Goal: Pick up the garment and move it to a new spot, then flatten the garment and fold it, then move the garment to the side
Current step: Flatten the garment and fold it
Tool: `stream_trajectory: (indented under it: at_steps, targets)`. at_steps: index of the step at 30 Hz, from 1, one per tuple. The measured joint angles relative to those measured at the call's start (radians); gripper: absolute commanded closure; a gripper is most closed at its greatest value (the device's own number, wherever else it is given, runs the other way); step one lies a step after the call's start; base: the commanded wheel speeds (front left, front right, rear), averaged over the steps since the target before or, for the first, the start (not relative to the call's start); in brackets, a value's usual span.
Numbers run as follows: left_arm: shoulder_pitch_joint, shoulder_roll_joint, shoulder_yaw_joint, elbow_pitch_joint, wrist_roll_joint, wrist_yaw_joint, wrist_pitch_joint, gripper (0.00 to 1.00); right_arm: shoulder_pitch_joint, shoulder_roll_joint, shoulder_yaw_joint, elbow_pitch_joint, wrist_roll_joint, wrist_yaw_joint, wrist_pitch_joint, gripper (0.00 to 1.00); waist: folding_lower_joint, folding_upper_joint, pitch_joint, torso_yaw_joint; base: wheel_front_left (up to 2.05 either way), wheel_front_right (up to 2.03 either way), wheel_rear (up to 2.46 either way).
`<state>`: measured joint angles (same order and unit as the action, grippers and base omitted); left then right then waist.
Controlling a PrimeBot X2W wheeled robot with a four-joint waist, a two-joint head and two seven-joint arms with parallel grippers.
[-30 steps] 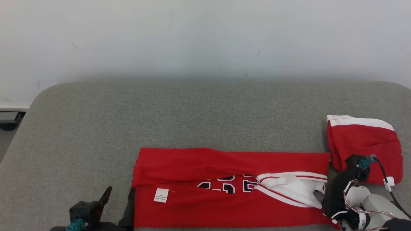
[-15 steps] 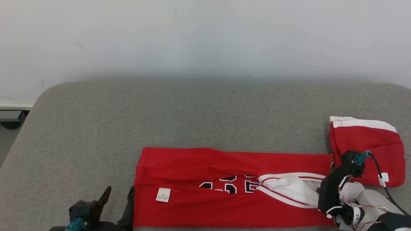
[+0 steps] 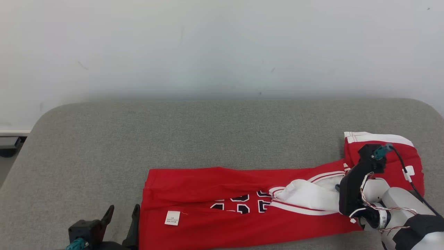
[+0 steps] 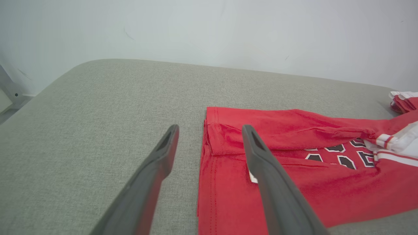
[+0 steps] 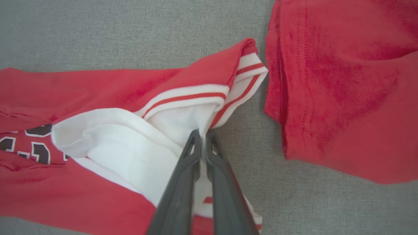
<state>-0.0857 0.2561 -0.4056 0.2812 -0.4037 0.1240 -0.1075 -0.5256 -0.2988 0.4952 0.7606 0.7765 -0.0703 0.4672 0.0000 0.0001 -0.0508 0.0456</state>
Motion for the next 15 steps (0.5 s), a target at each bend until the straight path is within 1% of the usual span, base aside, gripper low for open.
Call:
stream_trajectory:
  at_steps: [3,6,8,10,13,15]
  targets:
    - [0.001,-0.005,-0.001,0.002,0.000,0.000,0.000,0.00,0.000,-0.018,-0.002,-0.015,0.000,-0.002,0.009,1.00,0.0000,0.0000,-0.017,-0.009,0.00,0.00,0.00]
    - [0.002,-0.009,-0.005,0.002,0.000,0.000,0.000,0.00,0.000,-0.050,-0.017,-0.024,-0.004,-0.019,0.012,1.00,-0.0001,0.0000,-0.031,-0.015,0.00,0.00,0.00]
    - [0.004,-0.011,-0.007,0.002,0.000,0.000,0.000,0.00,0.000,-0.071,-0.029,-0.035,-0.004,-0.022,0.019,1.00,0.0000,0.0000,-0.037,-0.018,0.00,0.00,0.00]
    - [0.005,-0.014,-0.014,0.002,0.000,0.000,0.000,0.00,0.000,-0.094,-0.039,-0.061,-0.004,-0.028,0.030,1.00,0.0000,0.0000,-0.044,-0.016,0.00,0.00,0.00]
    - [0.011,-0.013,-0.016,0.003,0.000,0.000,0.000,0.00,0.001,-0.107,-0.040,-0.089,-0.004,-0.033,0.045,1.00,0.0000,0.0000,-0.048,-0.014,0.00,0.00,0.00]
    - [0.012,-0.014,-0.019,0.003,0.000,0.000,0.000,0.00,0.004,-0.131,-0.043,-0.100,-0.017,-0.037,0.058,1.00,0.0000,0.0000,-0.051,-0.009,0.00,0.00,0.00]
